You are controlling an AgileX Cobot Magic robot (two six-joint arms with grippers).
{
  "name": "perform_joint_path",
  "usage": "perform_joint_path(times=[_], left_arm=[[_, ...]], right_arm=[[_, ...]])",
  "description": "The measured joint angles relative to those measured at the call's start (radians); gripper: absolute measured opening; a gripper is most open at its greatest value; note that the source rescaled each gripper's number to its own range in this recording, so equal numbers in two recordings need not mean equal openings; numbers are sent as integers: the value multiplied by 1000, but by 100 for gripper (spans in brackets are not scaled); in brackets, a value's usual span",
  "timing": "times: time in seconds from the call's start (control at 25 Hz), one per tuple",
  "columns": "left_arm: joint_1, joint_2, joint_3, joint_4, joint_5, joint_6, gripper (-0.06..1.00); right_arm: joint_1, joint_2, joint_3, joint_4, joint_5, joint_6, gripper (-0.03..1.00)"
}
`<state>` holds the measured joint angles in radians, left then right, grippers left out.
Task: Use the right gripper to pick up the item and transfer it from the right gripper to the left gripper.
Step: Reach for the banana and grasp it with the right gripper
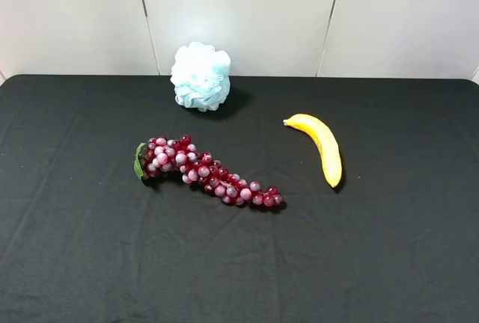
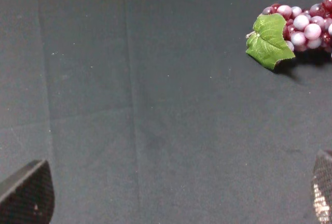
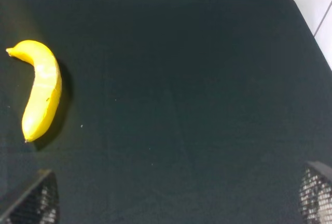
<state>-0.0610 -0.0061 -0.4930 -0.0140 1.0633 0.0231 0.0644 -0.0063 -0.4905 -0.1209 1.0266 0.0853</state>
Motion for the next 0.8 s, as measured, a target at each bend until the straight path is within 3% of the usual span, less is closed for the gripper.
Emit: perform_joint_path(times=[0.8], left_arm=[[0,0,0,0,0,0,98]], right_arm=[[0,30,-15,0,7,0,100]])
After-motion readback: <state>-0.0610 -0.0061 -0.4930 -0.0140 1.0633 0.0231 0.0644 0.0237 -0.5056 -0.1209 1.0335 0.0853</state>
